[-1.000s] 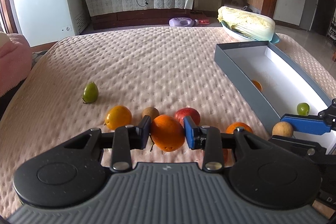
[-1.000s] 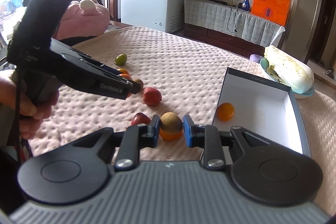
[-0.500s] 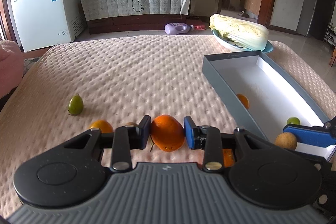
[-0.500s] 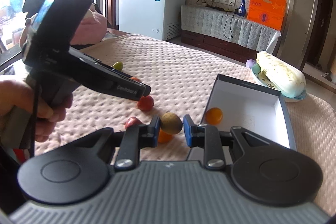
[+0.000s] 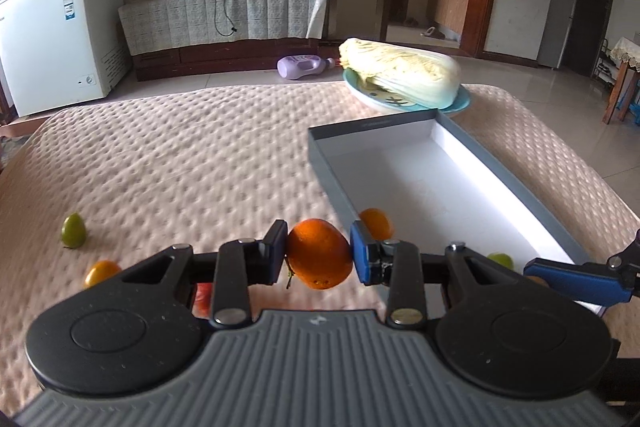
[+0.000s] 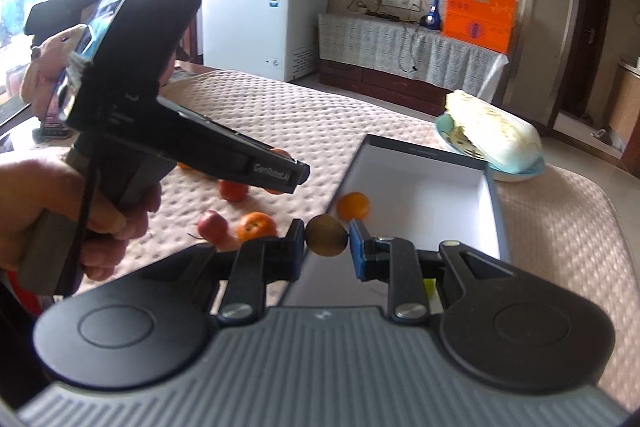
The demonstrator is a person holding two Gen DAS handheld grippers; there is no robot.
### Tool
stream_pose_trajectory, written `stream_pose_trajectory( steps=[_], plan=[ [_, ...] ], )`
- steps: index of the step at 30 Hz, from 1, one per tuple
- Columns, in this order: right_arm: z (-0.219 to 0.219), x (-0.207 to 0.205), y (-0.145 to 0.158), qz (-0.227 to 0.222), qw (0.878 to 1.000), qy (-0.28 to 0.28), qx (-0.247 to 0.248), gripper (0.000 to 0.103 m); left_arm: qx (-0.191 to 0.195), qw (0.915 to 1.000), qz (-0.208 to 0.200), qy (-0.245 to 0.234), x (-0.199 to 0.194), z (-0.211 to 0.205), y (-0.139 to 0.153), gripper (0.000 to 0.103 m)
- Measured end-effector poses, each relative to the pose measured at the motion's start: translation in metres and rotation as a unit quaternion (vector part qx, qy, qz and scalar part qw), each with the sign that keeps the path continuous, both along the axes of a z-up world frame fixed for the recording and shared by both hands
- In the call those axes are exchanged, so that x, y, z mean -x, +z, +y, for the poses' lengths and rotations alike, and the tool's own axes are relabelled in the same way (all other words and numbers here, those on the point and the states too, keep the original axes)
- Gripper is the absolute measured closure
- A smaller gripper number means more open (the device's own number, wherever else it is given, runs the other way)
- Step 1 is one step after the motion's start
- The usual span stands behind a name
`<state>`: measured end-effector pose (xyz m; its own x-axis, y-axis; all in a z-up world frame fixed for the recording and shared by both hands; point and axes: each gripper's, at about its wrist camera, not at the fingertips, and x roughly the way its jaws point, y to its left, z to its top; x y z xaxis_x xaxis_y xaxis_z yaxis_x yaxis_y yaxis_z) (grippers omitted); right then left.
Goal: Organize fruits
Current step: 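Carry the orange into the box and open the left tool while right carries kiwi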
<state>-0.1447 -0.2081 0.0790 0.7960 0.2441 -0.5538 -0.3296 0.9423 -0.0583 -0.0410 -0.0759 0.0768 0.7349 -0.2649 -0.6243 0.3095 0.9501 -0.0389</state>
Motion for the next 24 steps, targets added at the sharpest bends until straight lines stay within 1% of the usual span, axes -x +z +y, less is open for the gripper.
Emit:
stream_pose_trajectory(
  steps=[6,10,12,18,24],
  plan=[
    [-0.025,0.003,-0.001,0.003,0.999,-0.033,-0.003,0.076,0.014,0.9998,-0.002,-0.013,-0.002,-0.026,0.004,0.063],
    [-0.040,0.005,-0.004,0.008,0.999,-0.053,-0.003,0.076,0.011,0.9995,-0.016,-0.026,-0.004,-0.051,0.006,0.063],
    [-0.045,0.006,-0.006,0.011,0.998,-0.059,-0.002,0.076,0.015,0.9992,-0.017,-0.032,-0.007,-0.060,0.006,0.063],
    [-0.053,0.006,-0.007,0.014,0.998,-0.066,-0.004,0.076,0.015,0.9993,-0.002,-0.035,-0.017,-0.073,-0.006,0.063],
    [-0.053,0.008,-0.008,0.017,0.998,-0.065,-0.006,0.076,0.014,0.9994,0.005,-0.031,-0.026,-0.080,-0.014,0.063]
  ],
)
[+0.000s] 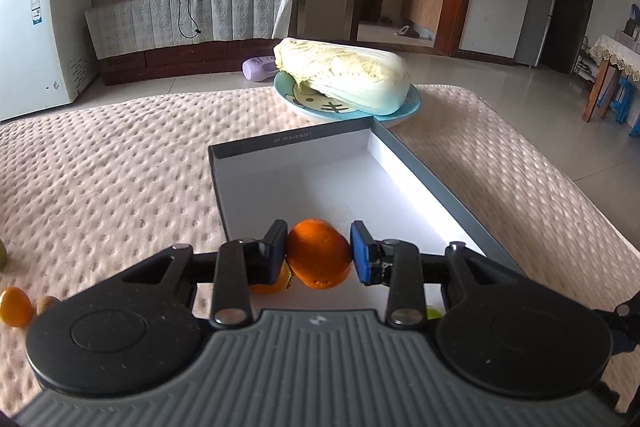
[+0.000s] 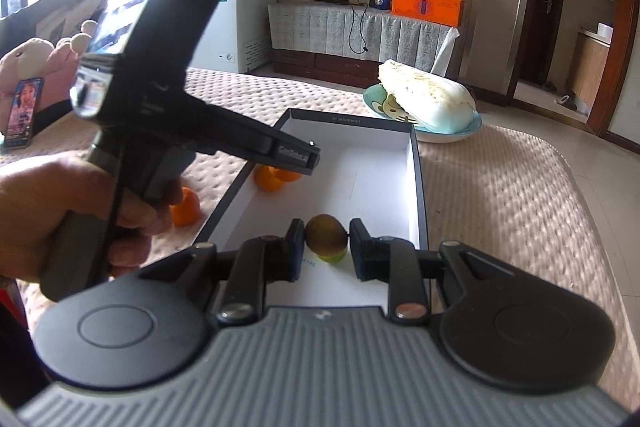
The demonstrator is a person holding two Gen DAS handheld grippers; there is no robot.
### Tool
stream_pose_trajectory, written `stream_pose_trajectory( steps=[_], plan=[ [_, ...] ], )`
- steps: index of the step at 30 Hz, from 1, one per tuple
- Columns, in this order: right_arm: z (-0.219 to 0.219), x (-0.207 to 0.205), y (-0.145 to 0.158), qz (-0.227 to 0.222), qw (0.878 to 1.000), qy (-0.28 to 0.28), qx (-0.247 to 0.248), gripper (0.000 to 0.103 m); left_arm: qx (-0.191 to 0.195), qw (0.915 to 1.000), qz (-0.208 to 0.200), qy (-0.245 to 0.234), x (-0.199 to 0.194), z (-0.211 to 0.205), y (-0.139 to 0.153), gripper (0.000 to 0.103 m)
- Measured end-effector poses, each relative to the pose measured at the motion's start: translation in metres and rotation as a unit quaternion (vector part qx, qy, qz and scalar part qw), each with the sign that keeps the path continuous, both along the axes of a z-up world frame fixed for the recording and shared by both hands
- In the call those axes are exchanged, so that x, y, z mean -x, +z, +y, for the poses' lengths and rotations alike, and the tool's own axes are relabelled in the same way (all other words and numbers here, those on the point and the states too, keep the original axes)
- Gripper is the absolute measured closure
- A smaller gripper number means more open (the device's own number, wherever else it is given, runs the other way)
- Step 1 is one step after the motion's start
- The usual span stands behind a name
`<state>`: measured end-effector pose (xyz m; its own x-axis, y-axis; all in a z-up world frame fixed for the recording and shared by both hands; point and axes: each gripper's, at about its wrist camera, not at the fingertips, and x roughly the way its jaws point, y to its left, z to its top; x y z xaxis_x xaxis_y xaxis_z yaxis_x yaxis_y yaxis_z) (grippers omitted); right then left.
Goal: Organize fruits
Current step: 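Carry the orange into the box and open the left tool while right carries kiwi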
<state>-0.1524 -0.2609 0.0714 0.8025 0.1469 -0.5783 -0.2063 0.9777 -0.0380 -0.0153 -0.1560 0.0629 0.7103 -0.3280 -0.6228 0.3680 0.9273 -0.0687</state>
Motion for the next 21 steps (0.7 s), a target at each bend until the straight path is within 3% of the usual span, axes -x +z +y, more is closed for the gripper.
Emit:
stream_pose_trajectory(
  steps=[21],
  plan=[
    [0.003,-0.004,-0.005,0.007,1.000,-0.001,0.003,0.076,-0.012,0.9998,0.007,-0.014,-0.005,-0.012,-0.004,0.062]
  ],
)
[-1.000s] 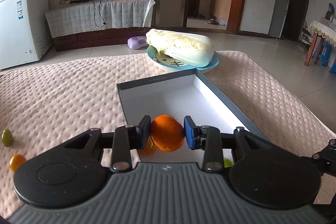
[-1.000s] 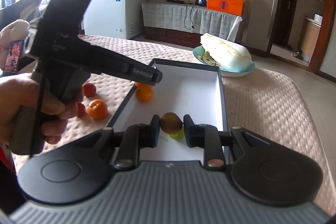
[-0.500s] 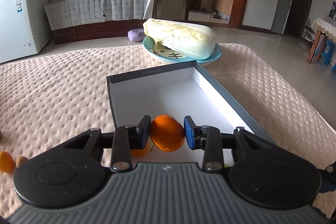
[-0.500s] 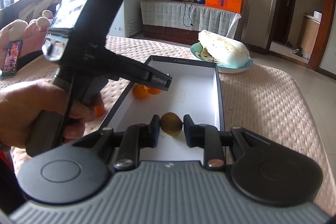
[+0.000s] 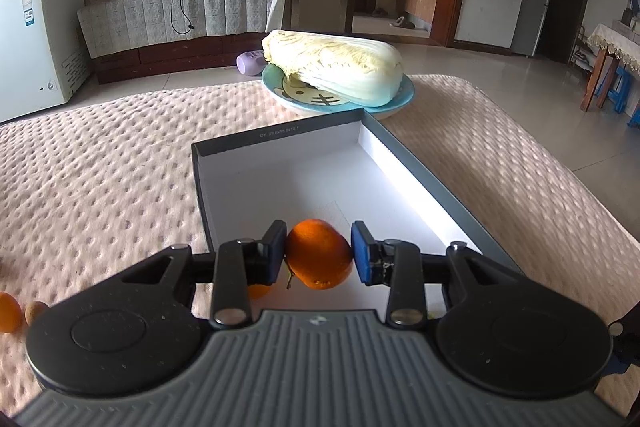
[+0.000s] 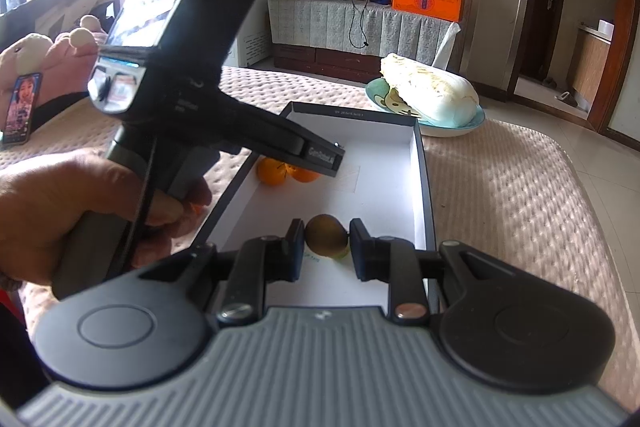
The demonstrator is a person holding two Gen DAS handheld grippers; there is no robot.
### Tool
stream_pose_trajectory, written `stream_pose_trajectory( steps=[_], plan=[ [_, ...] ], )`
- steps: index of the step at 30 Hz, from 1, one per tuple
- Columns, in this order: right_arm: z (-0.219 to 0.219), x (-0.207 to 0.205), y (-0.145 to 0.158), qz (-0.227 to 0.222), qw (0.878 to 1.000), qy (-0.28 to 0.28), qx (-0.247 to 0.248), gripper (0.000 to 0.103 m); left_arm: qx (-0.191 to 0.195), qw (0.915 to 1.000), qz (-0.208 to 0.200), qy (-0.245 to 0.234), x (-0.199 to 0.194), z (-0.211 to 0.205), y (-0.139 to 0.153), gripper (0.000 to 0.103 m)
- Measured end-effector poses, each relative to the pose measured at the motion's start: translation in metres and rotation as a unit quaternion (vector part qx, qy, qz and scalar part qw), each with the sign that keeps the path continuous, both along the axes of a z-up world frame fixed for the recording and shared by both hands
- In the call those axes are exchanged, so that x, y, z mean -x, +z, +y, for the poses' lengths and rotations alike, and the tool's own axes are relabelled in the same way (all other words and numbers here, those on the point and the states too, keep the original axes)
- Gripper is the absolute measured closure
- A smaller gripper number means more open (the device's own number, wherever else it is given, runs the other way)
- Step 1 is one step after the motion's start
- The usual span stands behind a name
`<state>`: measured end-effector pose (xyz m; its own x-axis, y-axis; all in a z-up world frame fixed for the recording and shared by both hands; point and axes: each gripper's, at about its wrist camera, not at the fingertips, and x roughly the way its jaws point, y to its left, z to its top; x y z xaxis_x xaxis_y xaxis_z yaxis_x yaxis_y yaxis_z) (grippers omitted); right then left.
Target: Organize fruits
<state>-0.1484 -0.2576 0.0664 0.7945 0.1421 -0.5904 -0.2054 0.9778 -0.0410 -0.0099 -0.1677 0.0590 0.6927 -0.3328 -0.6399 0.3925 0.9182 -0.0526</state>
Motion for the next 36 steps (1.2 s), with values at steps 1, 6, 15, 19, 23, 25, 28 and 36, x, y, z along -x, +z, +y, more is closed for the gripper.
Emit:
stream_pose_trajectory(
  steps=[1,6,15,19,23,25,28,36],
  plan=[
    [0.000,-0.001,0.000,0.000,1.000,0.000,0.001,0.076,0.001,1.0000,-0.002,-0.002,0.001,0.000,0.001,0.062],
    [0.000,-0.004,-0.002,0.002,1.000,-0.002,0.001,0.076,-0.001,0.9999,-0.010,-0.010,0.005,0.000,0.006,0.056],
    [-0.002,-0.008,-0.004,0.003,1.000,-0.009,0.000,0.076,-0.019,0.9993,-0.025,-0.019,0.020,0.003,0.012,0.041],
    [-0.001,-0.009,-0.003,0.002,1.000,-0.013,-0.002,0.076,-0.021,0.9992,-0.030,-0.014,0.028,0.013,0.016,0.038],
    [0.001,-0.009,-0.004,0.003,1.000,-0.013,-0.004,0.076,-0.027,0.9991,-0.032,-0.010,0.036,0.022,0.020,0.032],
    [0.001,-0.009,-0.004,0.003,1.000,-0.014,-0.006,0.076,-0.038,0.9987,-0.033,-0.006,0.040,0.026,0.020,0.030],
    [0.000,-0.011,-0.005,0.003,1.000,-0.018,-0.008,0.076,-0.053,0.9982,-0.027,0.012,0.045,0.035,0.020,0.030],
    [0.000,-0.015,-0.008,0.015,0.999,-0.026,-0.021,0.076,-0.040,0.9979,-0.006,0.051,0.078,0.078,0.033,0.029]
  ],
)
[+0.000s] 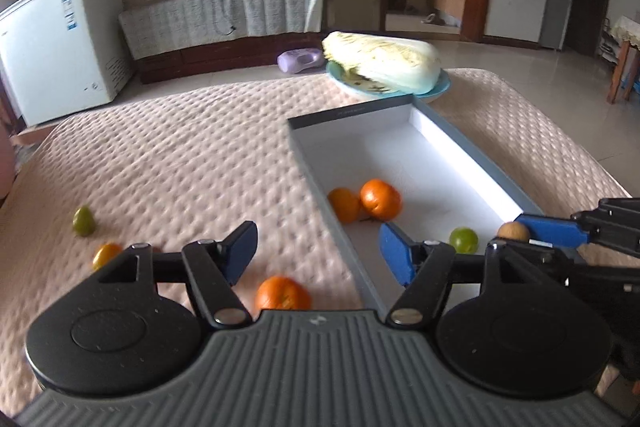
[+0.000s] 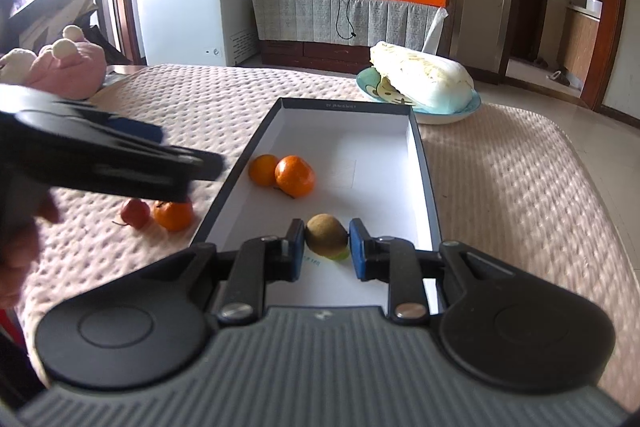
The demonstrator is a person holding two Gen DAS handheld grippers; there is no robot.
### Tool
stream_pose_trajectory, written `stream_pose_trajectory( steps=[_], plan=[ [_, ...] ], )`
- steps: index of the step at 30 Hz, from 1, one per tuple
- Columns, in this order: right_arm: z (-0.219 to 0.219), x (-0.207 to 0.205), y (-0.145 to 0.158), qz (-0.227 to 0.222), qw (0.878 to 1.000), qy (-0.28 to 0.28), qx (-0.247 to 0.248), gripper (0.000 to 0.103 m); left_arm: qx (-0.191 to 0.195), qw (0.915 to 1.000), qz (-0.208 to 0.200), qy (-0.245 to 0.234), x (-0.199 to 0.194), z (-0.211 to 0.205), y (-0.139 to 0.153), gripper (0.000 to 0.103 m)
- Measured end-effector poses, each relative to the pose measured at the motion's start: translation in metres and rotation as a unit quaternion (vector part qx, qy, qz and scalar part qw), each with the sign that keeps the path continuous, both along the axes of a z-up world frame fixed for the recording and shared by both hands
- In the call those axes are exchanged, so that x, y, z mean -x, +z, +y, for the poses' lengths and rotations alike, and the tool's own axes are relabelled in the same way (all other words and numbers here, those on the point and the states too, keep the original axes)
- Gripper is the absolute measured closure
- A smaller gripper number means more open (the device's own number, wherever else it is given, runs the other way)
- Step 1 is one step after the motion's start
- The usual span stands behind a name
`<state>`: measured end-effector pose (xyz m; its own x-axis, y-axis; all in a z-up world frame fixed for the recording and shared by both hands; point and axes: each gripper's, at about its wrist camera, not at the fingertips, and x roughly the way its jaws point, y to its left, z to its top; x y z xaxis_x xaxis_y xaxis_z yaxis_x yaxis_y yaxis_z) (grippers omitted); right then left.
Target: Organize fruits
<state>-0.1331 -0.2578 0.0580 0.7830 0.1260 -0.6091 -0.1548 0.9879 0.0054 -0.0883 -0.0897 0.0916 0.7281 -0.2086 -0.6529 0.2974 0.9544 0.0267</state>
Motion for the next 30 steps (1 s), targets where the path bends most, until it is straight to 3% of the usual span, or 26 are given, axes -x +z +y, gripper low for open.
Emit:
stream_pose_trajectory(
  steps=[5,8,13,17,30],
  plan=[
    [0.006,-0.001,0.001,0.000,1.000,0.005,-0.006,0.076,-0.010,0.9991,-0.010,0.040,0.029,0.024,0.002,0.015],
    [0.010,-0.002,0.000,0.001,1.000,0.008,-0.005,0.076,0.016,0.9987,0.005,0.049,0.031,0.035,-0.008,0.015],
    [0.017,-0.004,-0.003,0.004,1.000,0.007,-0.002,0.076,-0.001,0.9993,-0.001,0.036,0.029,0.033,-0.021,0.015],
    [0.018,-0.007,-0.003,0.005,1.000,0.003,-0.001,0.076,0.011,0.9993,-0.021,0.031,0.028,0.037,-0.016,0.015],
    [0.022,-0.013,-0.008,0.013,1.000,-0.002,0.003,0.076,0.001,0.9997,-0.018,0.018,0.031,0.044,-0.024,0.015]
  ],
)
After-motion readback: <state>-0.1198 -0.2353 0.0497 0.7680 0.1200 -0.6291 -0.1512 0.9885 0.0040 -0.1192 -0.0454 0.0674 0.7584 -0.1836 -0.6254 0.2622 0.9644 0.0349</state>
